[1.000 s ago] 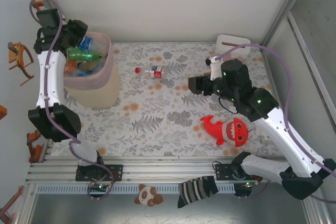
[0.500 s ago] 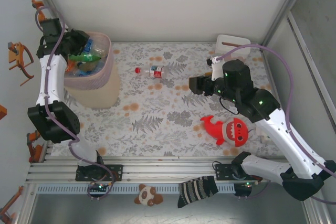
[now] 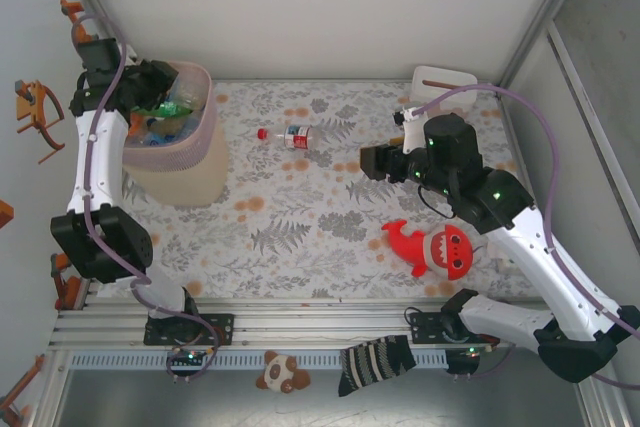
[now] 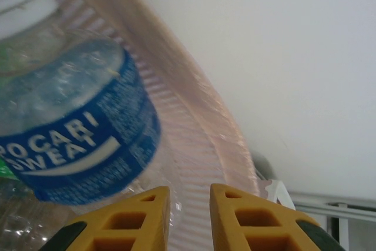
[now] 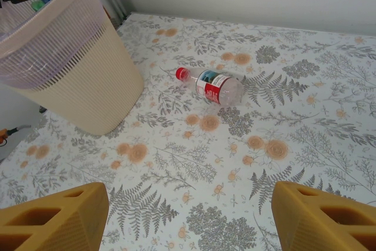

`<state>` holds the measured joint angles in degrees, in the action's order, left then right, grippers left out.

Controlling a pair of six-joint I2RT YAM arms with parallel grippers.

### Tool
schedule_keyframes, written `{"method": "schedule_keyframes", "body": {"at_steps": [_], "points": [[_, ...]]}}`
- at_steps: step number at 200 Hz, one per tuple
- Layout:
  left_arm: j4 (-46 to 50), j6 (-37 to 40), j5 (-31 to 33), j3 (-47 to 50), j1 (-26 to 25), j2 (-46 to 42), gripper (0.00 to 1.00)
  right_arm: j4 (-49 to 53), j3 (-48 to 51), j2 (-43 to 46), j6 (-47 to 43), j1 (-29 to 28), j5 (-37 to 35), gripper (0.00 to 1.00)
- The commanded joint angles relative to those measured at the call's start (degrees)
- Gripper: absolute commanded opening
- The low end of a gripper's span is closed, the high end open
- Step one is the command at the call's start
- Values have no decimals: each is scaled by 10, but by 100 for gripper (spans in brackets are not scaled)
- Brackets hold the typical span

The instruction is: Put the plastic bottles in the bin

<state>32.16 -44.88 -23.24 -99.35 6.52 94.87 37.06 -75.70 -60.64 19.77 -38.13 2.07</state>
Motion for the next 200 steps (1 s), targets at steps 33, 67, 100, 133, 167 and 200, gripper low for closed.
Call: {"method": "schedule_keyframes", "body": {"at_steps": [33, 67, 100, 133, 167, 200], "points": [[21, 105, 30, -52, -84, -31, 28, -2, -16, 4, 1, -4, -5, 73], [29, 121, 92, -57, -160, -21, 32, 4, -25, -5, -11, -4, -13, 73], [25, 124, 121, -45, -216, -11, 32, 4, -30, -26, -79, -4, -20, 73], [22, 129, 126, -9, -249, -29, 32, -28, -13, -71, -219, 0, 2, 76], [4, 123, 123, 58, -260, -84, 32, -91, -1, -164, -339, 36, 80, 77], [-6, 113, 130, 122, -267, -147, 33, -131, -39, -289, -423, 73, 146, 77]]}}
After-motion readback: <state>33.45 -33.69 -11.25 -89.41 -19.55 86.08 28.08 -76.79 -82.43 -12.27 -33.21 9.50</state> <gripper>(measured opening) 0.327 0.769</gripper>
